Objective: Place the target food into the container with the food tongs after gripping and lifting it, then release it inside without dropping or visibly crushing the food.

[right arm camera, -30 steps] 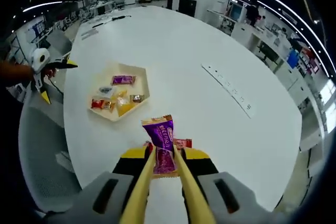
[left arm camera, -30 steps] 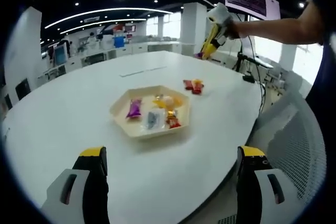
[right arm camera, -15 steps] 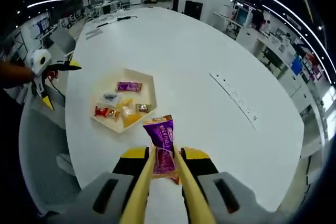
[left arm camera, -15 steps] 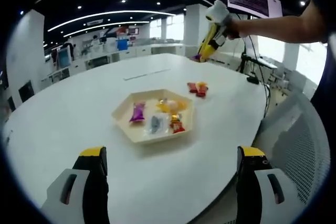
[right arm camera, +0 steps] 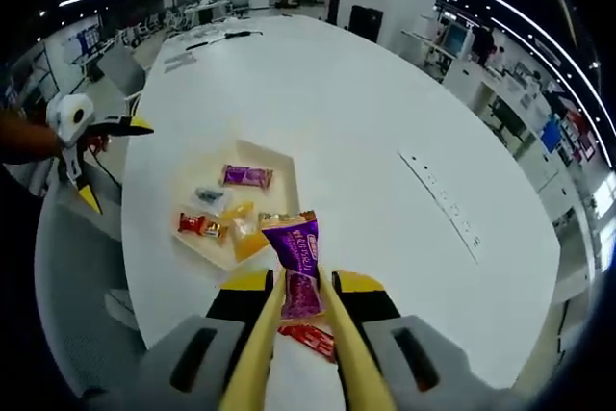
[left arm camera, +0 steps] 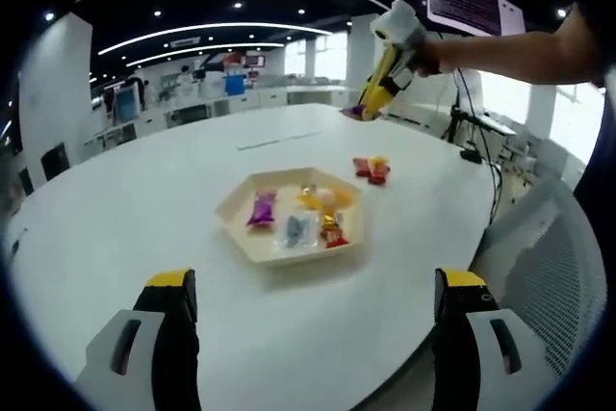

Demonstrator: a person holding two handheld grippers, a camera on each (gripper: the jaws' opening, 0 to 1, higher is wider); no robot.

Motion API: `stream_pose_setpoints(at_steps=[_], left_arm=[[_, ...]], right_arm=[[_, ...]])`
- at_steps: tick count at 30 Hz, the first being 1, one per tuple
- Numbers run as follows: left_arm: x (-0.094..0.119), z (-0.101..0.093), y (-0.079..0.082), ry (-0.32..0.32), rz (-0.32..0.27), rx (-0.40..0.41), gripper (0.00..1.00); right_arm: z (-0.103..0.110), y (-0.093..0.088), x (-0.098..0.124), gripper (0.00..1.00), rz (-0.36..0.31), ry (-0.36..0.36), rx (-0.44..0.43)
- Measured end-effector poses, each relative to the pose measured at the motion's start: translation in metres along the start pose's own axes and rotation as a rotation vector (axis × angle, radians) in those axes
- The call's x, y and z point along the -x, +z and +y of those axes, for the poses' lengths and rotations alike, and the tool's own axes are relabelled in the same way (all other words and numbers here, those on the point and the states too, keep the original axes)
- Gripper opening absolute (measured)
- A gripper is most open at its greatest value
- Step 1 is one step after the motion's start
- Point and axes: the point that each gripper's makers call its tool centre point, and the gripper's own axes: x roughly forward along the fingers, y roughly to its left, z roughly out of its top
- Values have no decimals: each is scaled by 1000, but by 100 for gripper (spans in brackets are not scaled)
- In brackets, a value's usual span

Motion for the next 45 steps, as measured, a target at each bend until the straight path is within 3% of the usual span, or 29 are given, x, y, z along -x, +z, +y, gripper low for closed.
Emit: stream_pose_setpoints(at_steps=[12,33,45], left_arm=[[0,0,1,4,-2,1,98],[-1,0,-1,2,5,-11,97],[-1,0,-2,5,15,-18,97]], right_arm=[[14,33,-16,23,-19,18,38],[55,110,-52,23,-59,80,114],[58,121,-60,24,-75,79,143]])
